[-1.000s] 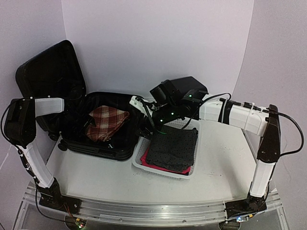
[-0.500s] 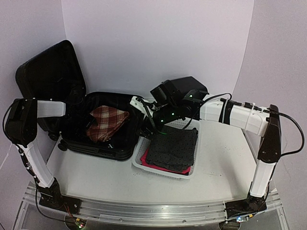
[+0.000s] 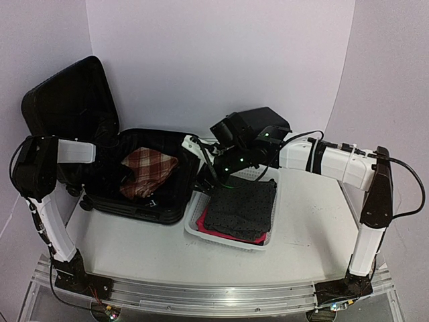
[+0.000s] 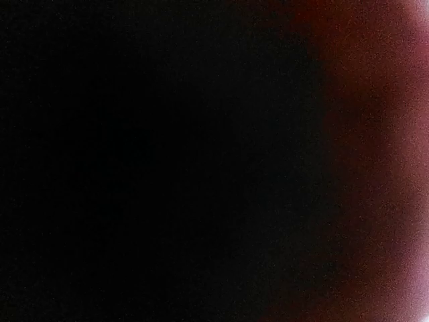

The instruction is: Open, take out, and arrange the luggage

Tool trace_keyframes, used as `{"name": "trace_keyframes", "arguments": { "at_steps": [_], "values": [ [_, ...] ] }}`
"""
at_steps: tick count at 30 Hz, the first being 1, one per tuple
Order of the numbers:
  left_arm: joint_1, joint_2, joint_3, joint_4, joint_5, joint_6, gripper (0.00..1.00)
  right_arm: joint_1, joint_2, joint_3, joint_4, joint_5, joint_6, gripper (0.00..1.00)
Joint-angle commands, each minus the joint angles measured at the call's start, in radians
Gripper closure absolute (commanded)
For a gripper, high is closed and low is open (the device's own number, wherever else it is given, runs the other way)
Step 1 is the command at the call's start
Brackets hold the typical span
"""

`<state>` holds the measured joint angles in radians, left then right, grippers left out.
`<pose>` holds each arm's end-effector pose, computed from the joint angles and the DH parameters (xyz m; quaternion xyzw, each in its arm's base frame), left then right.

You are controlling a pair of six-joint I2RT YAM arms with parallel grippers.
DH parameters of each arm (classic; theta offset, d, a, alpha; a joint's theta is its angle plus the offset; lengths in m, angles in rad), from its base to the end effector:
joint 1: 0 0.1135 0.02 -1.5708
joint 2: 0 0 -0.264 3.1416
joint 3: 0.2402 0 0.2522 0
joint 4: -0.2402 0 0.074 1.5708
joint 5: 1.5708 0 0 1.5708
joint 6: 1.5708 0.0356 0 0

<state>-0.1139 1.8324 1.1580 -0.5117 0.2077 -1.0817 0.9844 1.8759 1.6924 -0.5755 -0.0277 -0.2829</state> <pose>0.3548 -0.0480 0.1615 -0.4366 0.8734 -0.1911 0.0999 0.2375 0.3592 0.3042 -0.5483 0.7371 0.1476 0.3664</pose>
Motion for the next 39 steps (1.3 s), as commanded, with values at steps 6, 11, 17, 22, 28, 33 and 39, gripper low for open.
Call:
{"name": "trace_keyframes", "arguments": {
  "at_steps": [6, 11, 17, 22, 28, 33, 39],
  "values": [
    [0.004, -0.037, 0.060, -0.050, -0.066, -0.030, 0.65, -0.003, -0.055, -0.007, 0.025, 0.015, 0.005, 0.02],
    [-0.007, -0.064, 0.071, -0.051, -0.047, -0.059, 0.76, -0.003, -0.054, -0.014, 0.025, 0.009, 0.004, 0.02],
    [-0.012, -0.095, 0.081, -0.078, -0.036, -0.070, 0.81, -0.004, -0.058, -0.017, 0.026, 0.005, 0.001, 0.02],
    [-0.018, -0.136, 0.097, -0.113, -0.036, -0.070, 0.81, -0.004, -0.060, -0.024, 0.031, 0.002, 0.000, 0.02],
    [-0.021, -0.174, 0.117, -0.163, -0.034, -0.086, 0.75, -0.004, -0.062, -0.026, 0.035, 0.002, -0.005, 0.02],
    [-0.021, -0.172, 0.128, -0.177, -0.025, -0.100, 0.79, -0.003, -0.060, -0.024, 0.039, -0.003, -0.009, 0.02],
    [-0.020, -0.180, 0.153, -0.185, -0.016, -0.119, 0.93, -0.003, -0.066, -0.025, 0.040, 0.009, -0.011, 0.02]
  ]
}}
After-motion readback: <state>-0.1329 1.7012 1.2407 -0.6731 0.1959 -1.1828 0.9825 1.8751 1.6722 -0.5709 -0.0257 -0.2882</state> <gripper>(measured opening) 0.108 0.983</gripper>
